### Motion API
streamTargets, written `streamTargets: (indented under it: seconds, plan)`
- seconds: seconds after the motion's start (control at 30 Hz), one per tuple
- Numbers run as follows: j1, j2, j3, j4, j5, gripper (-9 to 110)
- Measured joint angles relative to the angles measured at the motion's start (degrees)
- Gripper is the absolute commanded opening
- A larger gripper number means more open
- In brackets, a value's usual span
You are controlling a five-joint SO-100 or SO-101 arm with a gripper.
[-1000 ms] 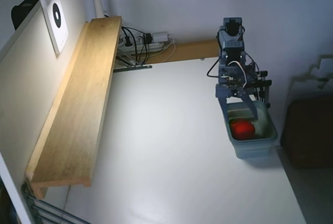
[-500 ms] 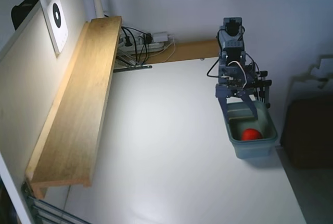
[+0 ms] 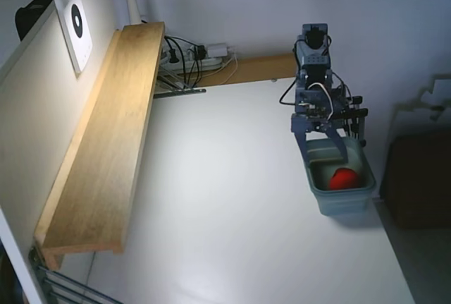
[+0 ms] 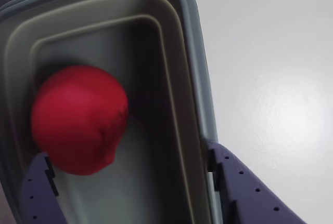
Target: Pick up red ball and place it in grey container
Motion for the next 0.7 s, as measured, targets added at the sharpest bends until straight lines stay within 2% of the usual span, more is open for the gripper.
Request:
streamTargets:
  seconds: [0.33,0.7]
  plan:
    - [5.98,2.02,0.18,2.46,0.00,33]
    - [17.05,6.59,0.09,7.38,0.00,27]
